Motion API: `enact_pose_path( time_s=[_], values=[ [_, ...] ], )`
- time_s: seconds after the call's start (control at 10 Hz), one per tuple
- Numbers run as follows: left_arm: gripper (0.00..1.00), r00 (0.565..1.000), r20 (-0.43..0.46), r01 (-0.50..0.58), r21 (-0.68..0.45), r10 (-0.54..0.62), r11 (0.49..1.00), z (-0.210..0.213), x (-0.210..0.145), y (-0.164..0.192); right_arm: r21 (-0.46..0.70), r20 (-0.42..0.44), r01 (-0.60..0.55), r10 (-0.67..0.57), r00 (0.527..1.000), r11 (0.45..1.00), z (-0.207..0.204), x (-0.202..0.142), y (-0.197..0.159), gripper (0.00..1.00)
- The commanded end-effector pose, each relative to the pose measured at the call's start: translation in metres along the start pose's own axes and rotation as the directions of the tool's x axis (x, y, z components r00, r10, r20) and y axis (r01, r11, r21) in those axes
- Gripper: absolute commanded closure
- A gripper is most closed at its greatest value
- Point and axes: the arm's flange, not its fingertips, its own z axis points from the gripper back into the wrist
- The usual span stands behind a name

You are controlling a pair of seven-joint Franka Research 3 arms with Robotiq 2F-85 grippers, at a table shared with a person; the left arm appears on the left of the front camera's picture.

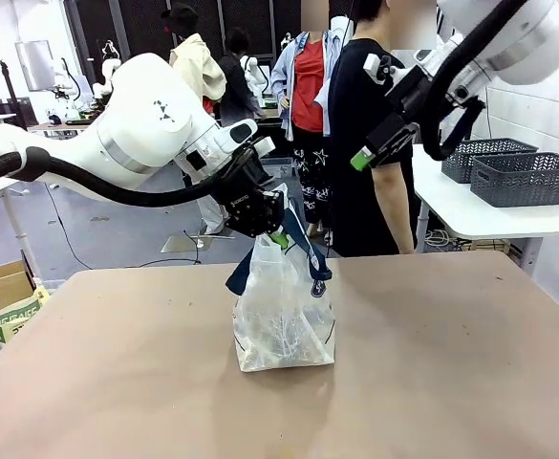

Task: Transfer purchased items from the store into the shopping bag.
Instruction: Move the Reusable shopping bag to the right side of the table.

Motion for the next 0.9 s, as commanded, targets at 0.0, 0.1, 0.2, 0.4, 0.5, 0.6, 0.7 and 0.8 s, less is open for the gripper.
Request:
enact_pose_path(
  time_s=[0.0,0.1,0.2,0.4,0.5,0.6,0.7,0.8],
  values=[
    [1.00,1.000,-0.004,-0.001,-0.001,0.001,1.000,0.002,0.000,0.000,-0.015,0.048,-0.042,0.043,0.998,0.999,-0.008,-0.026,0.012,0.00],
    [1.00,1.000,-0.004,-0.001,-0.001,0.001,1.000,0.002,0.000,0.000,-0.022,0.048,-0.008,0.009,0.999,1.000,-0.012,-0.029,0.011,0.00],
    [1.00,1.000,-0.004,-0.001,-0.001,0.001,1.000,0.002,0.000,0.000,-0.041,0.050,0.015,-0.013,0.999,0.999,-0.015,-0.032,0.004,0.00],
    [1.00,1.000,-0.004,-0.001,-0.001,0.001,1.000,0.002,0.000,0.000,-0.018,0.015,-0.018,0.019,1.000,1.000,-0.003,-0.020,0.009,0.00],
    [1.00,1.000,-0.004,-0.001,-0.001,0.001,1.000,0.002,0.000,0.000,-0.018,0.015,-0.018,0.019,1.000,1.000,-0.003,-0.020,0.009,0.00],
    [1.00,1.000,-0.004,-0.001,-0.001,0.001,1.000,0.002,0.000,0.000,-0.018,0.015,-0.018,0.019,1.000,1.000,-0.003,-0.020,0.009,0.00],
    [1.00,1.000,-0.004,-0.001,-0.001,0.001,1.000,0.002,0.000,0.000,-0.018,0.015,-0.018,0.019,1.000,1.000,-0.003,-0.020,0.009,0.00],
    [1.00,1.000,0.000,0.000,0.000,0.000,1.000,0.000,0.000,0.000,-0.018,0.015,-0.018,0.019,1.000,1.000,-0.003,-0.020,0.009,0.00]
  ],
)
